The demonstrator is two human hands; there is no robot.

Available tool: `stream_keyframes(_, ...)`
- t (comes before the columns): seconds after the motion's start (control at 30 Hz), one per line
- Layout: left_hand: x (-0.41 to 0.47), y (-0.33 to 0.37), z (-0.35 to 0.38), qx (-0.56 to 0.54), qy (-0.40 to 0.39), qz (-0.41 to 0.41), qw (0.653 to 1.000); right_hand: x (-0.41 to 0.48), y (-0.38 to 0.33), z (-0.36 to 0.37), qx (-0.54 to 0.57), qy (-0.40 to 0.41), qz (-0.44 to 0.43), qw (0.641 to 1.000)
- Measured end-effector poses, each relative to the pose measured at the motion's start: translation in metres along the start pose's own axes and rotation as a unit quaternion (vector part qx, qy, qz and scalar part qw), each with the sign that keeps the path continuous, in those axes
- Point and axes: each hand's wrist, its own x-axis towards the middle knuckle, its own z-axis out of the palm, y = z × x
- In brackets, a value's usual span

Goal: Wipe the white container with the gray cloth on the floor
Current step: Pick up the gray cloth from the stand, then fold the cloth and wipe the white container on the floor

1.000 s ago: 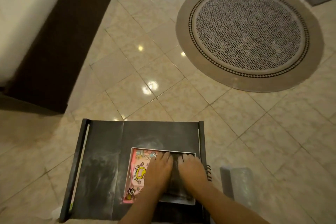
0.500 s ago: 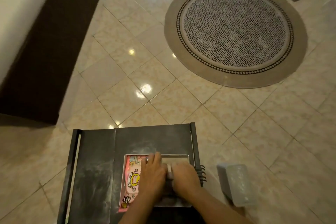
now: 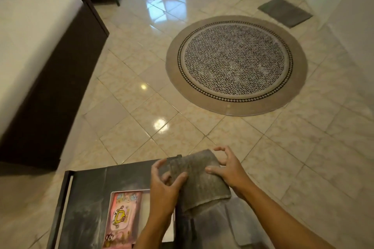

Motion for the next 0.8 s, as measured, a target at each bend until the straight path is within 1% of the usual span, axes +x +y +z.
stream_keyframes(0.07,-0.005,-0.026,0.041,0.086,-0.029,0.052,0.995,0.0,0.017,-0.037,0.012,0.015,-0.01,1.0)
stream_keyframes(0.13,-0.004,-0.06,0.081,0.175,-0.053,0.094,0.979,0.002,0.043,-0.069,-0.01,0.029,-0.019,0.999)
stream_keyframes(0.2,-0.001,-0.101,0.117,0.221,-0.053,0.116,0.967,0.006,0.078,-0.095,-0.045,0.047,-0.013,0.998)
stream_keyframes(0.27,0.004,-0.142,0.144,0.233,-0.033,0.131,0.963,0.016,0.117,-0.116,-0.074,0.063,-0.003,0.995)
stream_keyframes(0.37,0.029,-0.21,0.165,0.236,-0.006,0.138,0.962,0.044,0.18,-0.133,-0.132,0.06,0.002,0.989)
stream_keyframes(0.47,0.055,-0.275,0.169,0.238,-0.007,0.14,0.961,0.077,0.236,-0.134,-0.17,0.049,-0.006,0.984)
stream_keyframes(0.57,0.071,-0.327,0.166,0.261,0.009,0.139,0.955,0.106,0.283,-0.124,-0.198,0.024,-0.015,0.98)
stream_keyframes(0.63,0.074,-0.352,0.163,0.281,0.01,0.146,0.948,0.118,0.304,-0.117,-0.205,0.009,-0.022,0.979)
stream_keyframes(0.7,0.07,-0.367,0.16,0.277,0.011,0.163,0.947,0.119,0.312,-0.11,-0.217,0.003,-0.04,0.975)
stream_keyframes(0.8,0.056,-0.376,0.151,0.272,0.008,0.2,0.941,0.095,0.31,-0.104,-0.226,0.001,-0.083,0.971)
